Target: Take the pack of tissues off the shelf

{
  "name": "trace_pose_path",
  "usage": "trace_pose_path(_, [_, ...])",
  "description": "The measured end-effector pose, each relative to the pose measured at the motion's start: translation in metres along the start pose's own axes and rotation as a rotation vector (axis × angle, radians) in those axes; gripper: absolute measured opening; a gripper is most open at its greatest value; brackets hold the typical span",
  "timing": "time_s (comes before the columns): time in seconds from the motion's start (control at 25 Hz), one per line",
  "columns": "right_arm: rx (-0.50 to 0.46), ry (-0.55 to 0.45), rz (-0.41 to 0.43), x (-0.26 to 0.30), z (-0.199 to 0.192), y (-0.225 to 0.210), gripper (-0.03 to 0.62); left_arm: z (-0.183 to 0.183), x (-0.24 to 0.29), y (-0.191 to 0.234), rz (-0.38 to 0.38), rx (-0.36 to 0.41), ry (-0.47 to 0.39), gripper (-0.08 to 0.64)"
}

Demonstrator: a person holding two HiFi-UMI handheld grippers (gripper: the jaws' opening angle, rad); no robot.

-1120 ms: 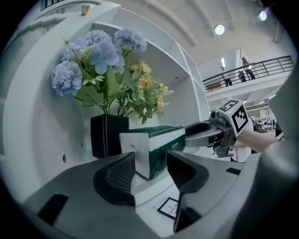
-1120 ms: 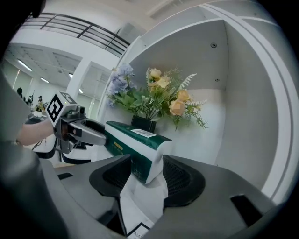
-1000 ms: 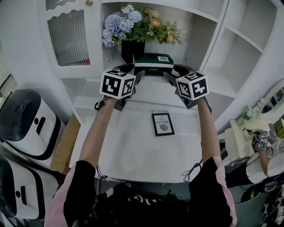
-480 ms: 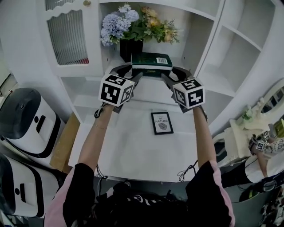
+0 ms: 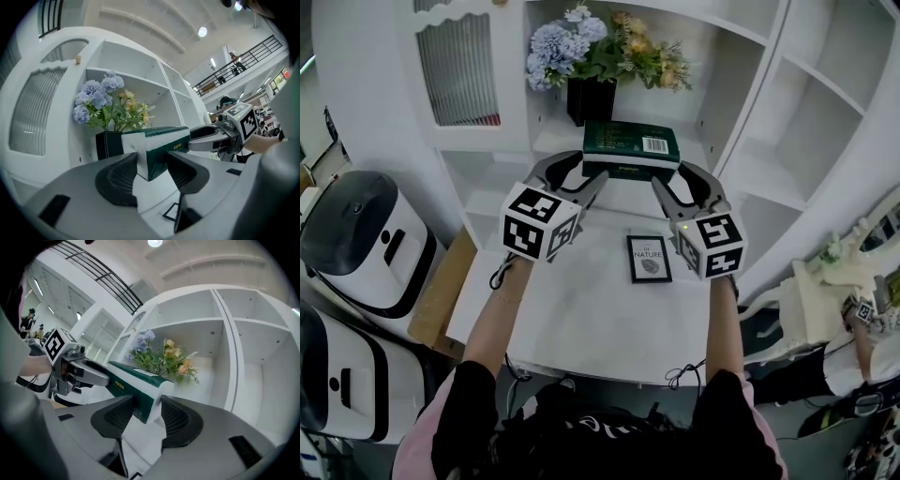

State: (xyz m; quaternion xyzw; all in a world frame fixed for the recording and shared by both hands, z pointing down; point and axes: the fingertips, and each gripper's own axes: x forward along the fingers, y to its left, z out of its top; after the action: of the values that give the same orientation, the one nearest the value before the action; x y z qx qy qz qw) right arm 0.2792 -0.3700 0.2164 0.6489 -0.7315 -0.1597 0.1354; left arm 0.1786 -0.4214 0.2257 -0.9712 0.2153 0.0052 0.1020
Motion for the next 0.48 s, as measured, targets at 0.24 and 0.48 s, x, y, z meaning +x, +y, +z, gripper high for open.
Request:
trace_pose_path(0.24, [-0.015,-0.056,0.014,-0.037,0.007,0.031,0.212,-0.004,-0.041,-0.025,0.007,-0.020,-0.032,0.209])
trace_pose_path(0.48, [-0.005,-0.074,0.039,-0.069,-0.004,0.064,0.210,-0.019,-0.081,-0.054,0.060,0.013,-0.014,0.209])
